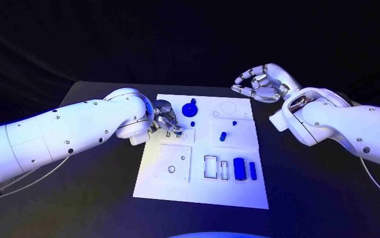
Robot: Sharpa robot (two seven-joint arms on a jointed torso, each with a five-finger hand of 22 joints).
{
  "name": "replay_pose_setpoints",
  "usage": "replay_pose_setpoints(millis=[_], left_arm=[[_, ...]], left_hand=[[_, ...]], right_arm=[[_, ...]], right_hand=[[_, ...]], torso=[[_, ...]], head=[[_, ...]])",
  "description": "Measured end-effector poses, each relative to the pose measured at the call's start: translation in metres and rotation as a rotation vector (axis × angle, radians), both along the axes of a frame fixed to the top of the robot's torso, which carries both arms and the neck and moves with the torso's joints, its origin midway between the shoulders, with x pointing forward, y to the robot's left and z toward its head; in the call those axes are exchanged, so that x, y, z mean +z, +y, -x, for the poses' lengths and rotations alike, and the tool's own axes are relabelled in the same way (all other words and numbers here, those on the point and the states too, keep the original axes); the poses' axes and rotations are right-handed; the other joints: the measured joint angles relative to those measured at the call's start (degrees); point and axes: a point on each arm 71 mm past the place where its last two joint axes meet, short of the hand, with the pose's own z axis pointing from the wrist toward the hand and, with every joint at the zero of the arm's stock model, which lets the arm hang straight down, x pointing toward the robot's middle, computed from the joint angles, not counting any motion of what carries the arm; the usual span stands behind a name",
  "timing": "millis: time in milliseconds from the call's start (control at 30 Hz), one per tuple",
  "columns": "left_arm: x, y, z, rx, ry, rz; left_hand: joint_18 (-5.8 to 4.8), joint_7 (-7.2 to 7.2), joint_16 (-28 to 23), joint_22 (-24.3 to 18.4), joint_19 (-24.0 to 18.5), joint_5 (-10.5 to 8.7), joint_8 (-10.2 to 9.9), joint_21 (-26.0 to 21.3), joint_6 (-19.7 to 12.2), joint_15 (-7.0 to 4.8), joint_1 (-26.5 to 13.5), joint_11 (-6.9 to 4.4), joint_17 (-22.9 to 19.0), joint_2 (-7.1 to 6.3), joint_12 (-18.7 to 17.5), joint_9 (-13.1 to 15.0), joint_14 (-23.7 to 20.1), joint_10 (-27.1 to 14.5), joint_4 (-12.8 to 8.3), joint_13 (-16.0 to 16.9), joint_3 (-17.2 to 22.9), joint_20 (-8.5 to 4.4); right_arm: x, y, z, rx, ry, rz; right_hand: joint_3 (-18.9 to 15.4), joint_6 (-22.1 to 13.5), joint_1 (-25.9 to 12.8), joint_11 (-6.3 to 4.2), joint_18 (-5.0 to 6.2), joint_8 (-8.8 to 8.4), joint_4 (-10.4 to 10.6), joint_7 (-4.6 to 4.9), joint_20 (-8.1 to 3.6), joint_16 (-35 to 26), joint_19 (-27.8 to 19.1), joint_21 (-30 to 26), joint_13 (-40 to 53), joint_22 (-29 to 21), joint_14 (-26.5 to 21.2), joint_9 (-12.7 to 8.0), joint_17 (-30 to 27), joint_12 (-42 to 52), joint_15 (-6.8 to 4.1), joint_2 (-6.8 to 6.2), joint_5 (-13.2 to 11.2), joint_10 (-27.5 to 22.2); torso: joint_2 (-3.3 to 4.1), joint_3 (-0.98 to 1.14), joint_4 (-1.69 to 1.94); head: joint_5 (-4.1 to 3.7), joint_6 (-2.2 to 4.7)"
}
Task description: Assemble the parts on the task board
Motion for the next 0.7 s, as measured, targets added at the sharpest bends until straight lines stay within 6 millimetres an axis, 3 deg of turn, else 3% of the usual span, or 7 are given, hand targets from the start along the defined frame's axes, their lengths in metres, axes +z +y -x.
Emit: replay_pose_setpoints(millis=[700], left_arm=[[-0.0042, -0.0065, -0.0015, -0.023, -0.038, -0.055]], left_hand=[[0.01, 0.00, 0.0, 0.0, 0.7, -0.02, 1.6, 0.4, 0.0, 0.00, -1.2, -0.31, 0.0, -1.18, 0.6, 0.0, 0.0, 0.7, -0.1, 0.6, 0.9, -0.10]], right_arm=[[-0.0005, 0.0008, 0.0000, 0.003, 0.001, 0.000]], right_hand=[[0.0, 0.0, 0.0, 0.00, 0.00, 0.00, 0.0, 0.00, 0.00, 0.0, 0.0, 0.0, 0.0, 0.0, 0.0, 0.0, 0.0, 0.0, 0.00, 0.00, 0.0, 0.0]], torso=[[-0.03, -0.03, -0.10]], head=[[0.23, -0.02]])
